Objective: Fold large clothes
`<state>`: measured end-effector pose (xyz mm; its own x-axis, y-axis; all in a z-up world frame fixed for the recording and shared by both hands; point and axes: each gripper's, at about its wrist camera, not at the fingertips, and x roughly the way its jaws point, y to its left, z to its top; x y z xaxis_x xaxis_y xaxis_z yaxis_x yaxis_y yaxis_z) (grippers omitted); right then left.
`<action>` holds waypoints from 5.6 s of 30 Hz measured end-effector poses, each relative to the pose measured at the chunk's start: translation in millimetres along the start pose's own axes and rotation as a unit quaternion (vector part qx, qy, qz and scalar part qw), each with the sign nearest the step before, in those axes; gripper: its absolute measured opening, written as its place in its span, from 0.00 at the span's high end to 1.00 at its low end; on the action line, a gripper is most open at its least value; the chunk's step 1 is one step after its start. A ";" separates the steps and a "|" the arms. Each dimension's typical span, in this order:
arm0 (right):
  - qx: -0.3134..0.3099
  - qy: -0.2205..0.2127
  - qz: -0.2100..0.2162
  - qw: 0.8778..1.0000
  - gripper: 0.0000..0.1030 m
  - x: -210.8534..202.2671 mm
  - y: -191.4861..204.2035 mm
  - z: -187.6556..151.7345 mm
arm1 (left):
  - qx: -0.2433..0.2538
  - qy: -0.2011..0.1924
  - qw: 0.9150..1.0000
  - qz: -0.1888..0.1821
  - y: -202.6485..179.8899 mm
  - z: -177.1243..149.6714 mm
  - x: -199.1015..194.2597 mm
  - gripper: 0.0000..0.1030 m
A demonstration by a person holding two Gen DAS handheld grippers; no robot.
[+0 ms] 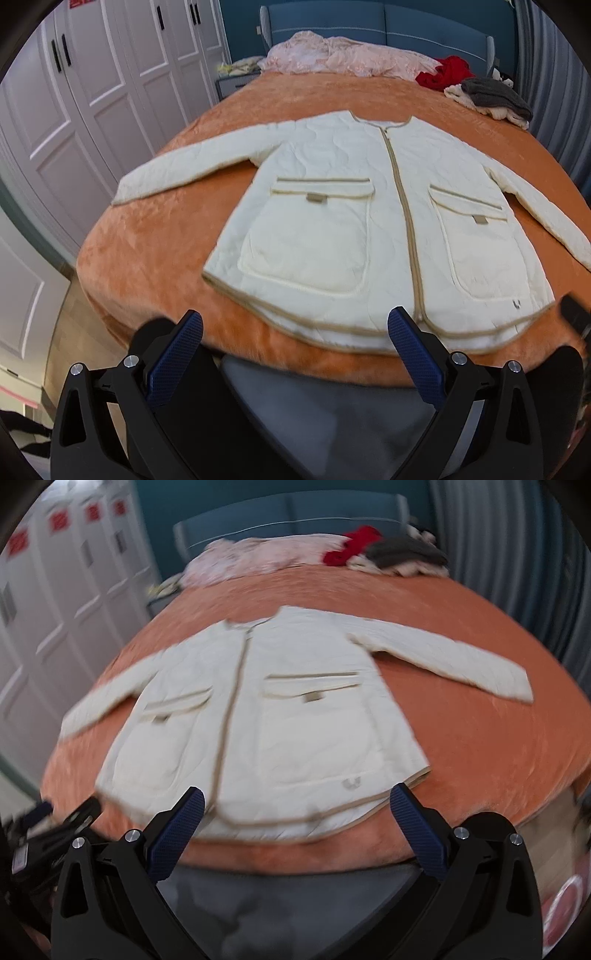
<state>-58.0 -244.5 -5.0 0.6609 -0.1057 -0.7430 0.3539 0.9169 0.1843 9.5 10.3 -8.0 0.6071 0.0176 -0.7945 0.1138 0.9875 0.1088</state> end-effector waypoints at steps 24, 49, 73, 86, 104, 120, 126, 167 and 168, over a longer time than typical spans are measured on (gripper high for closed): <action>0.400 -0.048 -0.185 0.896 0.05 164.7 -393.4 96.1 | -0.066 0.025 0.997 0.021 -4.9 73.5 92.6 0.05; 0.215 -0.179 0.010 0.960 0.90 117.0 -255.8 247.7 | -0.077 0.043 0.995 0.048 21.7 92.6 131.4 0.05; -0.207 0.051 0.222 0.952 0.59 230.0 224.7 128.2 | -0.203 0.043 0.978 0.021 136.5 77.4 151.1 0.05; -0.069 0.047 0.193 0.978 0.34 202.1 102.9 108.8 | -0.249 0.051 0.957 -0.138 83.0 137.9 197.9 0.06; 0.231 0.029 0.091 0.968 0.41 280.0 -117.3 166.0 | -0.185 0.056 0.968 -0.162 29.5 193.6 235.1 0.96; 0.011 0.033 -0.053 0.998 0.87 311.1 -59.2 169.4 | -0.125 0.050 0.989 -0.065 21.5 149.1 275.7 0.95; -0.002 0.020 -0.074 0.997 0.83 309.0 -57.7 163.1 | -0.102 0.011 0.994 -0.036 12.1 138.5 277.8 0.92; -0.113 0.010 0.023 0.993 0.65 208.2 98.4 83.8 | -0.405 -0.030 0.910 -0.085 271.4 126.7 261.7 0.50; -0.106 0.017 0.025 0.994 0.64 203.1 95.7 79.1 | -0.431 -0.022 0.900 -0.069 300.2 123.4 269.9 0.50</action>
<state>162.5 -208.6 -87.3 0.6507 -0.0488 -0.7577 0.1714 0.9816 0.0839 304.6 292.2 -116.0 0.6670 -0.1026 -0.7380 -0.4491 0.7350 -0.5081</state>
